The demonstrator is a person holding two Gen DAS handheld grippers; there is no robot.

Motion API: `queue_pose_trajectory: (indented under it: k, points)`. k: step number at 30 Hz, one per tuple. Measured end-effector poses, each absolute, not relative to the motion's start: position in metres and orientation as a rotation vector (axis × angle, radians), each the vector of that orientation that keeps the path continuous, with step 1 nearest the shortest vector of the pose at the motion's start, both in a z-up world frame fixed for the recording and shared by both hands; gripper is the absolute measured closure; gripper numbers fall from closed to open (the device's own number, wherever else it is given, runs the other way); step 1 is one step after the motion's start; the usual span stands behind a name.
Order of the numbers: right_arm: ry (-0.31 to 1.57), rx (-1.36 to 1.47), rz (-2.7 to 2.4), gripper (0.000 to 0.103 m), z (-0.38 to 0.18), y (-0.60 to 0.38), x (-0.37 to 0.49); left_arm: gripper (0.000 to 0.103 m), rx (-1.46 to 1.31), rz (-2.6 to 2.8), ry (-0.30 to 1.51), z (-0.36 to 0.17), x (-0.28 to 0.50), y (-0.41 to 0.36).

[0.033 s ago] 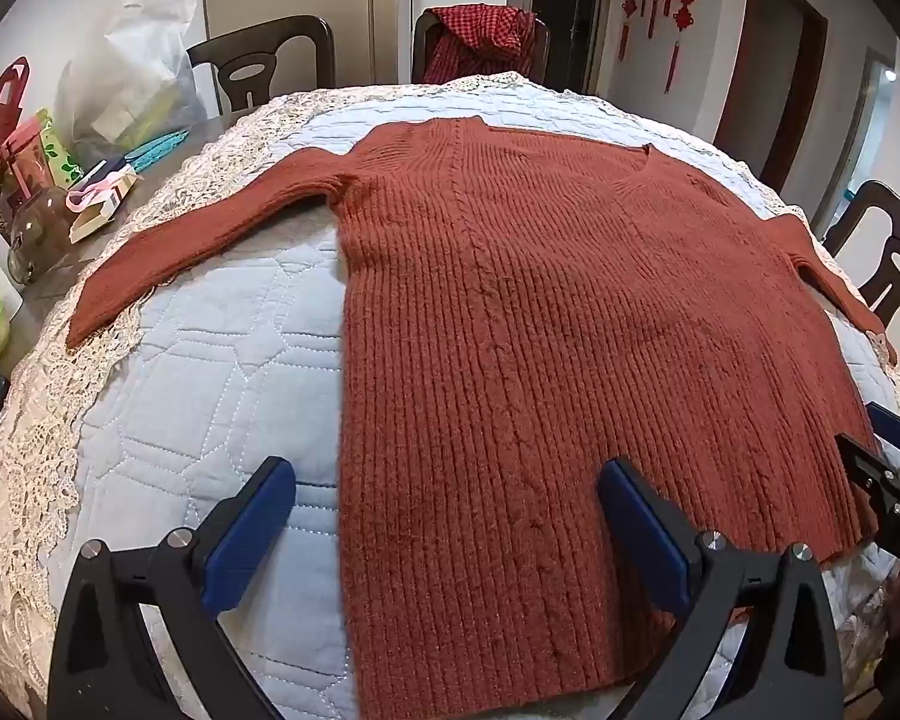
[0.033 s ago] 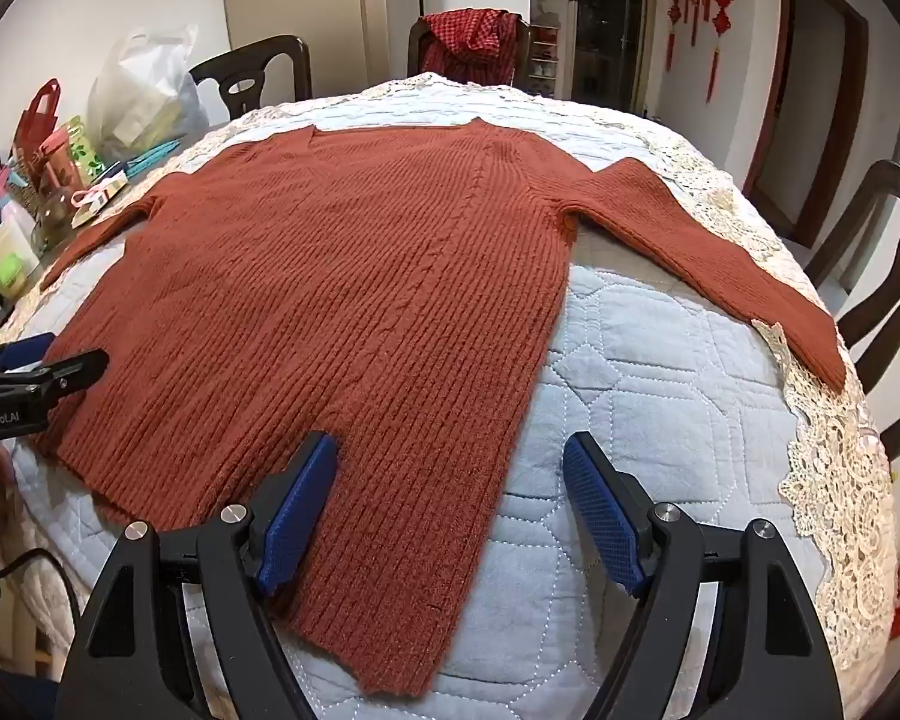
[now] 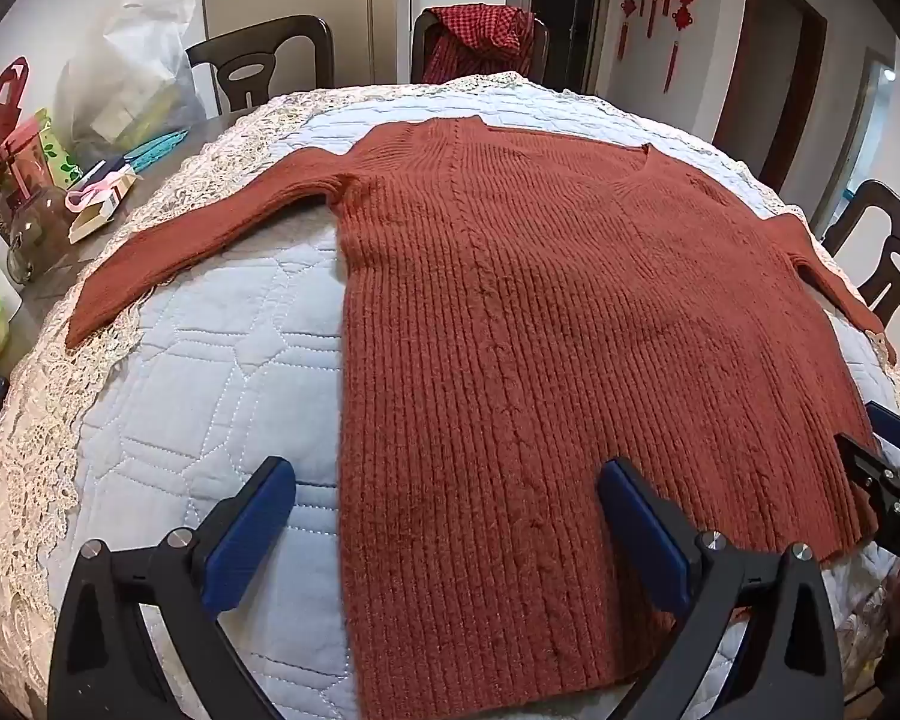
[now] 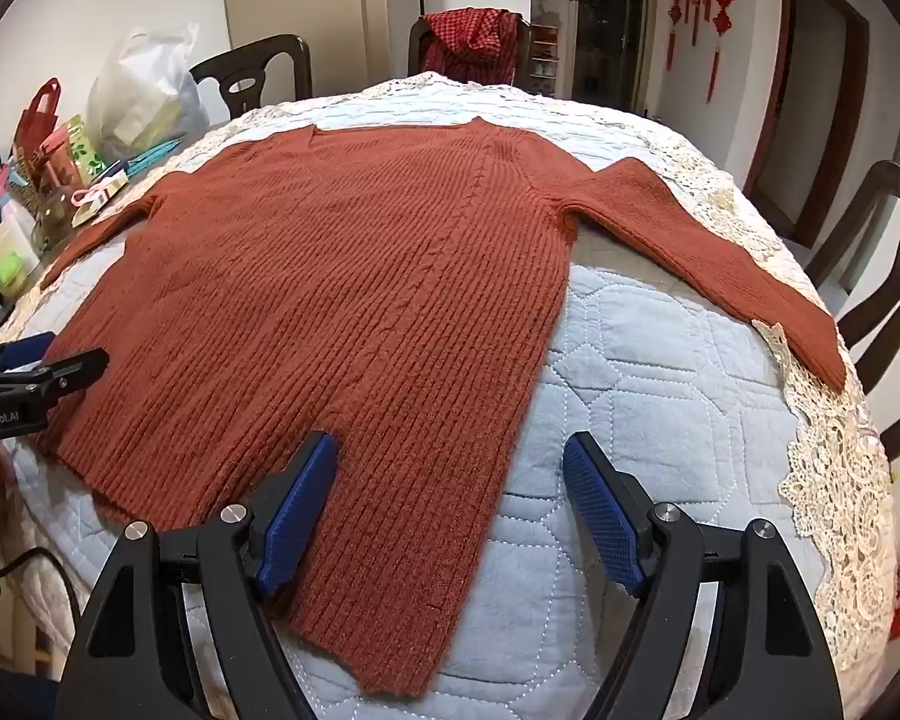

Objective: Fold small clothes

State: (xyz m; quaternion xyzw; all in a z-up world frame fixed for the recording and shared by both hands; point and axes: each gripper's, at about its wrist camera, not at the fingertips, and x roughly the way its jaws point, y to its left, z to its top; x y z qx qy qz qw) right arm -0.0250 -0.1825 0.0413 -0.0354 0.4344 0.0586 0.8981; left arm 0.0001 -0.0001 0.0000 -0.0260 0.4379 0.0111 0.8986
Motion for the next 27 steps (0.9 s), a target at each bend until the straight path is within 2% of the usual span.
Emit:
queue_pose_trajectory:
  k: [27]
  points:
    - [0.908, -0.06, 0.114, 0.025, 0.04, -0.183, -0.024, 0.0, -0.035, 0.02, 0.908, -0.001, 0.0, -0.003]
